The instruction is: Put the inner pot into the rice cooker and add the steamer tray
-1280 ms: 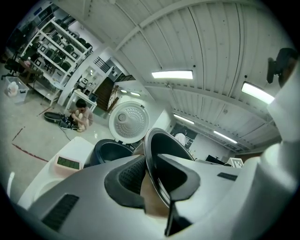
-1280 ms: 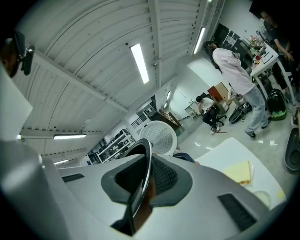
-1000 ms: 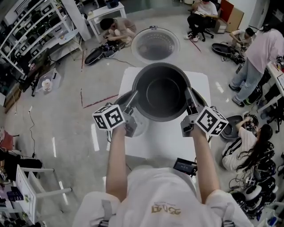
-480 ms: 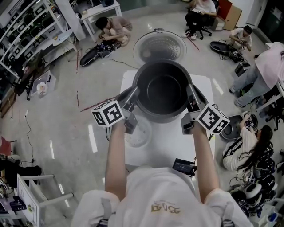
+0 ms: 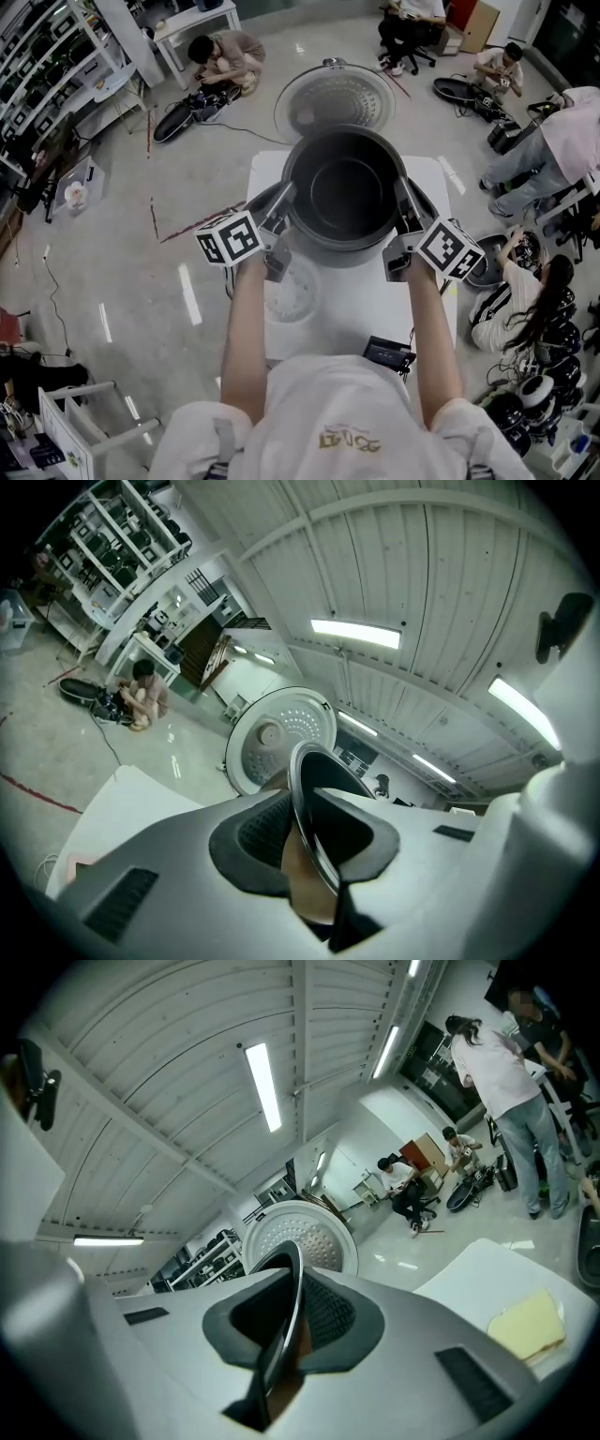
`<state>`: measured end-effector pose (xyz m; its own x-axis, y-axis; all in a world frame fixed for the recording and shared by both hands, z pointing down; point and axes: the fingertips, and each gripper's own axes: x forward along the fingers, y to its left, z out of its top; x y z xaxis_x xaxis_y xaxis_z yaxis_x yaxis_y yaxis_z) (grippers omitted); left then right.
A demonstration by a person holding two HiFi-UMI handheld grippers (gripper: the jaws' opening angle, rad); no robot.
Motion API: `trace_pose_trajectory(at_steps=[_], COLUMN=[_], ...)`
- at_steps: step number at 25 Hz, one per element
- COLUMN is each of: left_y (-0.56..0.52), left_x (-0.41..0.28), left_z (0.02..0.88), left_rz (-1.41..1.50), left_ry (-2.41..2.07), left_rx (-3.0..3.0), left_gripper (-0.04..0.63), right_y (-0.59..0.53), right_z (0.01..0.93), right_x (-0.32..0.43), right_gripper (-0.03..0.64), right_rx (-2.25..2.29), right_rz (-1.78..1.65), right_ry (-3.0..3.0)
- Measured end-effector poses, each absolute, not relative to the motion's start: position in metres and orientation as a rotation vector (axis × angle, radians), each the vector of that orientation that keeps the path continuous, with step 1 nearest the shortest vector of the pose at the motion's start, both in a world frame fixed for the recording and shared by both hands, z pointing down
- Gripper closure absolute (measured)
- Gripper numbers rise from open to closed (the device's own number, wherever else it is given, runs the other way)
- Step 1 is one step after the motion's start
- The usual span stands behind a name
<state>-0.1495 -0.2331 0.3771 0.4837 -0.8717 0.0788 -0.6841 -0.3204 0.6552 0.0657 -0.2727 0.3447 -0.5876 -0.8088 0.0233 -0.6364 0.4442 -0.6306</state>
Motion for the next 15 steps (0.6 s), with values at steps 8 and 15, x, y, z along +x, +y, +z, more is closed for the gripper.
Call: trace_pose_trajectory(at_steps=[8, 15], left_y=[-0.247, -0.261], left_x=[-0.146, -0.147], left_z=[0.406, 0.425], left_rz=[-0.332, -0.292], left_ry=[-1.246, -1.234], left_rx=[2.075, 2.046], left_gripper=[0.511, 0.511], right_y=[-0.282, -0.296], right_z=[0.382, 0.404], right_x=[0.071, 0.070], right_gripper=[0.568, 0.568], right_rx=[-1.309, -1.365], right_rz=[-0.983, -1.049], right_ry=[2.371, 2.370])
